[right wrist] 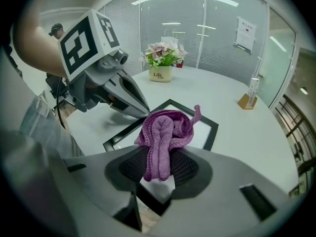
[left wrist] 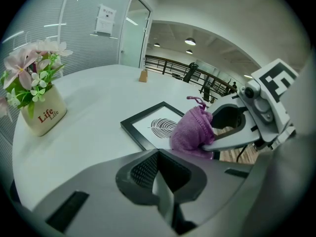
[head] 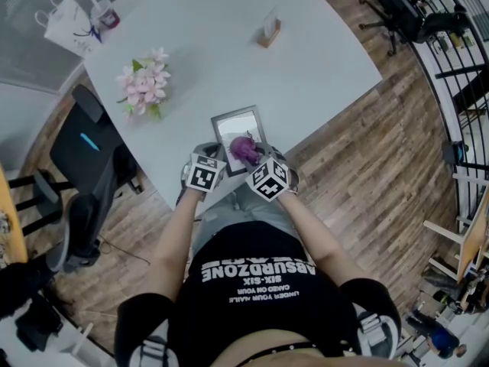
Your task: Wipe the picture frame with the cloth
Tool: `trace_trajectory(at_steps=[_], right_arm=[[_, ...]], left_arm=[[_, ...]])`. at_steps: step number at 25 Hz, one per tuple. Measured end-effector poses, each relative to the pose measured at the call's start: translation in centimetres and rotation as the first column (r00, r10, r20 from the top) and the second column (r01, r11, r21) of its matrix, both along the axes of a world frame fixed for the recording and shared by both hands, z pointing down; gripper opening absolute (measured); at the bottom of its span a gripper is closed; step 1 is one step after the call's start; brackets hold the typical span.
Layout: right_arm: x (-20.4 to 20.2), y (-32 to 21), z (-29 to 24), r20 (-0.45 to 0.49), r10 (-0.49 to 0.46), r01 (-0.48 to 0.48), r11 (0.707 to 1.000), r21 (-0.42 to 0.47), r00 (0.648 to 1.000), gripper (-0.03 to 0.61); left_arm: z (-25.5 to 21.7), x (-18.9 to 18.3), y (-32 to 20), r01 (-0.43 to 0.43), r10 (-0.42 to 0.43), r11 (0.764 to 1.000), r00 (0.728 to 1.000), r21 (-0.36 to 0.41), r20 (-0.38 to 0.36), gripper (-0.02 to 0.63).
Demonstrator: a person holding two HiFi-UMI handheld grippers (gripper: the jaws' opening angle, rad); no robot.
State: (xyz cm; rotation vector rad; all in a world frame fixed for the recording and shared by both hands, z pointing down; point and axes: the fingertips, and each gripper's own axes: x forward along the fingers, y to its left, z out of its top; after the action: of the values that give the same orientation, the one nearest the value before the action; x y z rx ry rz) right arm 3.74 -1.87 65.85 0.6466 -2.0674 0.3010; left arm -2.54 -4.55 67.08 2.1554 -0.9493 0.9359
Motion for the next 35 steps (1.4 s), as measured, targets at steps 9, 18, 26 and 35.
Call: trace_trajectory(at_steps=[9, 18, 26, 35], right_arm=[[4.3, -1.4, -0.3, -0.044, 0.093, -0.091, 0.995, 0.043, 0.995, 0.135], [4.6, -1.0, -0.6, -0.037, 0.147, -0.144, 0.987, 0.072, 0.988, 0.135], [5.0, 1.7, -0.6, -0.004, 0.177, -0.177, 0.984, 0.039, 0.984, 0.135], [4.9, 2.0, -0.3, 0.017, 0.212, -0.212, 0.977, 0.002, 0.977, 0.135]], left_arm=[[0.0, 0.0, 0.1, -0.008, 0.008, 1.0, 1.0, 0.011, 0.018, 0.015], [0.1, 0.0, 0.1, 0.003, -0.003, 1.0, 1.0, 0.014, 0.023, 0.015], [0.1, -0.1, 0.1, 0.003, -0.004, 1.0, 1.0, 0.021, 0.024, 0.015], [0.0, 0.0, 0.1, 0.004, -0.004, 1.0, 1.0, 0.023, 0.023, 0.015]])
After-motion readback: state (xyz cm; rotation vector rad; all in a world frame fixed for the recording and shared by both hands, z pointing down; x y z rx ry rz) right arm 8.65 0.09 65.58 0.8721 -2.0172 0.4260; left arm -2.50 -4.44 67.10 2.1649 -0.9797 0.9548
